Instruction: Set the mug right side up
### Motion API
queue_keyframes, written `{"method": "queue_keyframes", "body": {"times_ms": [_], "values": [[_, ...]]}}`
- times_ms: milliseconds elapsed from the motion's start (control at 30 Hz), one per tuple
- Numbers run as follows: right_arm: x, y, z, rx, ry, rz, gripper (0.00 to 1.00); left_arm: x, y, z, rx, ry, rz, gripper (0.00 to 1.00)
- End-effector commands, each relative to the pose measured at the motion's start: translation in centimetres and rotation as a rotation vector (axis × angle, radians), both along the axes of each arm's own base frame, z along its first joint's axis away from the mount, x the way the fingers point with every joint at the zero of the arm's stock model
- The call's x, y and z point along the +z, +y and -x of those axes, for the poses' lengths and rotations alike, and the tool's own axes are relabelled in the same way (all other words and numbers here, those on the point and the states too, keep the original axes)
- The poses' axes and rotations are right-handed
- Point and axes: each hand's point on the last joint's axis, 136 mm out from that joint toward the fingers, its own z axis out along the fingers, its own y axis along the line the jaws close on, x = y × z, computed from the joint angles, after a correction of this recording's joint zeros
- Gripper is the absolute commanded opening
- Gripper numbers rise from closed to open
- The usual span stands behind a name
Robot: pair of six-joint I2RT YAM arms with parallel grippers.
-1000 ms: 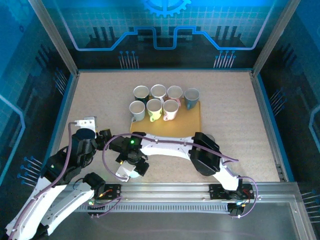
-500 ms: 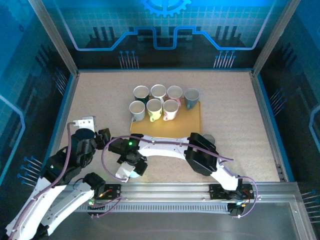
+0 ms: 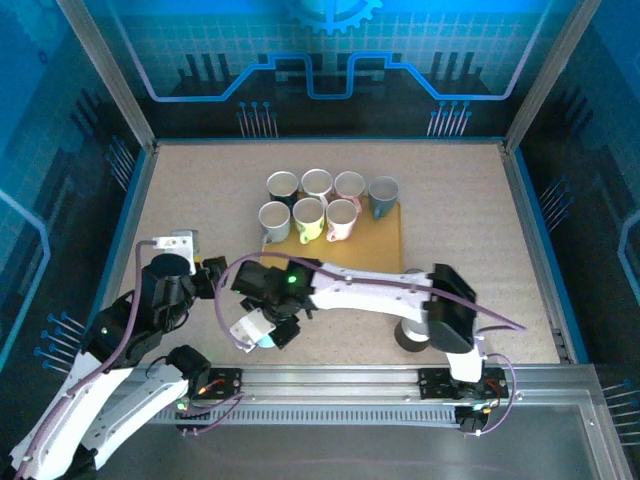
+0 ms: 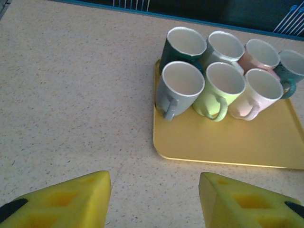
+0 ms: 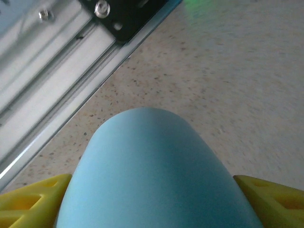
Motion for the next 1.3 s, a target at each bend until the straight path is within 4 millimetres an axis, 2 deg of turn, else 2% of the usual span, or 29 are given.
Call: {"method": "queue_keyframes", "body": {"times_ms": [0, 200, 333, 433, 500, 600, 700, 733, 767, 833, 933, 1067, 1267], "values": [[5.8, 0.3, -2.2, -0.257, 0.116, -0.253, 0.22, 2.4, -0.9, -0.2, -0.036, -0.037, 0.048, 0.53], [12.2, -2.0, -7.7, -0.751, 0.450, -0.566, 0.17, 4.8, -2.0, -0.6, -0.075, -0.043, 0.072, 0.53], [15.4, -4.9, -11.6, -1.017, 0.756, -0.743, 0.14, 5.2, -3.2, -0.8, -0.118, -0.014, 0.097, 0.53], [16.7, -8.1, -14.9, -1.222, 1.037, -0.891, 0.08, 5.0, -4.8, -0.8, -0.182, 0.016, 0.136, 0.55], [16.2, -10.6, -17.4, -1.372, 1.238, -0.978, 0.06, 4.9, -6.1, -0.7, -0.235, 0.029, 0.179, 0.56], [15.6, -12.8, -19.2, -1.465, 1.526, -1.052, 0.05, 4.5, -8.2, -0.8, -0.311, 0.065, 0.241, 0.58], [14.5, -14.1, -19.9, -1.540, 1.719, -1.078, 0.06, 4.1, -11.7, -0.4, -0.462, 0.118, 0.345, 0.63], [14.7, -14.3, -20.1, -1.541, 1.756, -1.093, 0.08, 4.3, -13.0, -0.2, -0.522, 0.127, 0.394, 0.65], [13.5, -14.6, -20.0, -1.574, 1.781, -1.078, 0.10, 4.5, -14.0, -0.1, -0.566, 0.122, 0.435, 0.67], [13.6, -14.8, -19.9, -1.567, 1.825, -1.071, 0.10, 4.9, -15.6, -0.1, -0.645, 0.083, 0.488, 0.70], [13.7, -15.4, -19.9, -1.561, 1.885, -1.071, 0.09, 5.0, -16.4, -0.7, -0.687, 0.028, 0.490, 0.72], [14.9, -16.7, -19.7, -1.540, 1.895, -1.106, 0.07, 5.8, -17.9, -1.9, -0.735, -0.014, 0.529, 0.74], [16.9, -17.9, -18.7, -1.478, 1.947, -1.143, 0.06, 4.8, -19.7, -3.2, -0.772, 0.037, 0.628, 0.74]]}}
